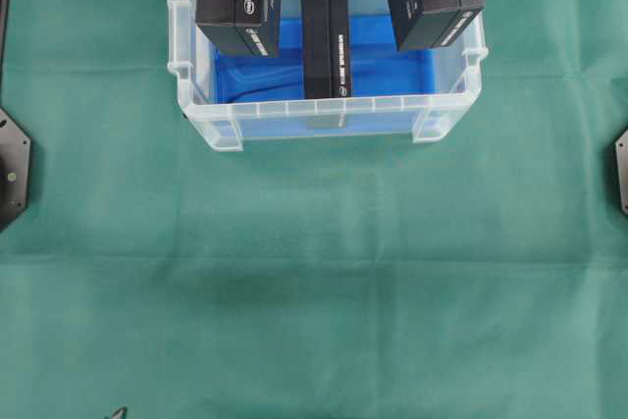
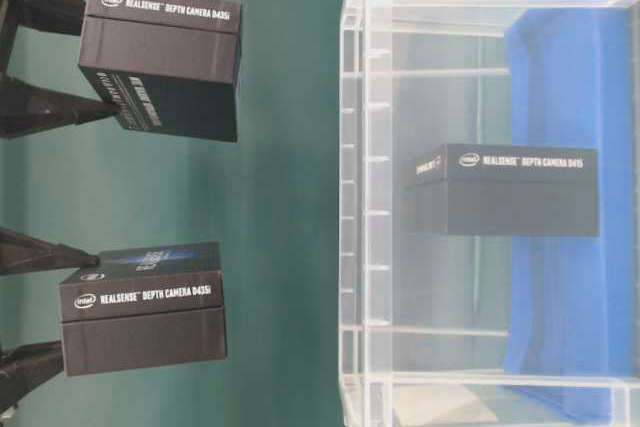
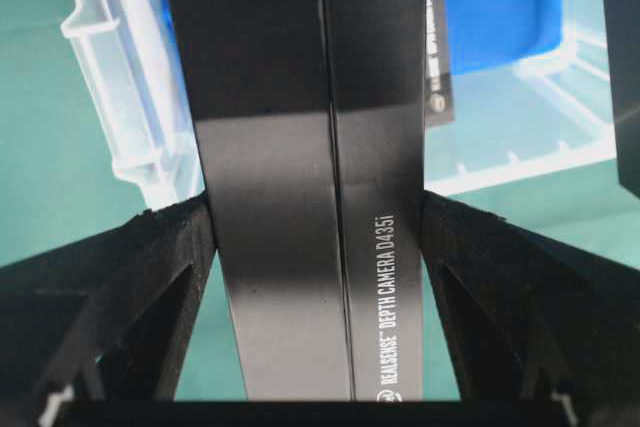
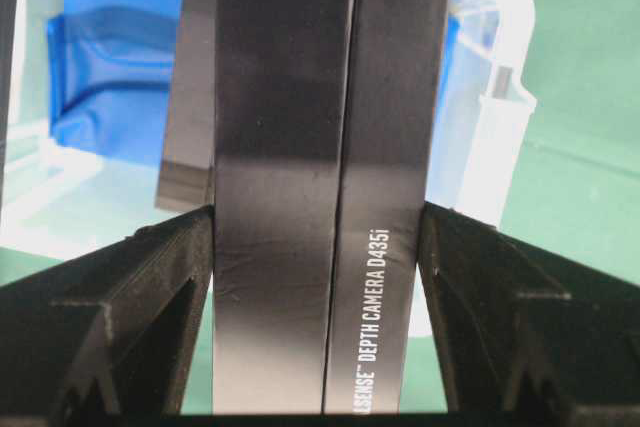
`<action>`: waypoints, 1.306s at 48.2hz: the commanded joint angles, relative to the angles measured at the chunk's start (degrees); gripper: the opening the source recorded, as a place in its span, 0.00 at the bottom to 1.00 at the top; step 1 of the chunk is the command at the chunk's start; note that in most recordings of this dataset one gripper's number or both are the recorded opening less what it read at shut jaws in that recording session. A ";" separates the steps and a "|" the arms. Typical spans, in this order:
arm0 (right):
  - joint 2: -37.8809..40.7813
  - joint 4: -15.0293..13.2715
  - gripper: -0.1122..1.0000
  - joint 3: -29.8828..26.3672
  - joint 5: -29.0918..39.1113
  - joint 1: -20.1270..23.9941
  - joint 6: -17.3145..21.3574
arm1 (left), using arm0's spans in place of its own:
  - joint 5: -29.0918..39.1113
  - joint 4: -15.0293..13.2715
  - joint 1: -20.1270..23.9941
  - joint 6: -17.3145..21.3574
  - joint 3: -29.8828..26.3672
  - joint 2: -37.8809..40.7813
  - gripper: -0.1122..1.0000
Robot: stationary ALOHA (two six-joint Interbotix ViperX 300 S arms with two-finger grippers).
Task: Take the box out of the case with both arms.
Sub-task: 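Lift both held boxes straight up out of the bin, then carry both boxes forward over the table in front of the bin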
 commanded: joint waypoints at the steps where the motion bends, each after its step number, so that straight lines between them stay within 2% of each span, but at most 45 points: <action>1: -2.02 -0.26 0.69 -1.67 -0.18 0.18 -0.09 | -0.26 0.18 -0.09 0.18 -0.70 -1.76 0.67; 25: -2.02 -0.26 0.69 -1.67 -0.09 0.88 0.44 | 0.00 0.09 -0.70 1.05 -0.44 -1.85 0.67; 37: -2.02 -0.26 0.69 -1.41 1.23 4.48 2.99 | 0.09 0.18 -3.87 -0.53 1.05 -2.55 0.67; 49: -2.02 -0.26 0.69 -1.41 5.36 12.04 7.29 | 0.09 0.18 -11.87 -10.02 3.34 -3.25 0.67; 63: -2.02 -1.76 0.69 -0.97 8.17 23.64 16.88 | 0.00 0.18 -21.09 -21.88 4.22 -3.16 0.67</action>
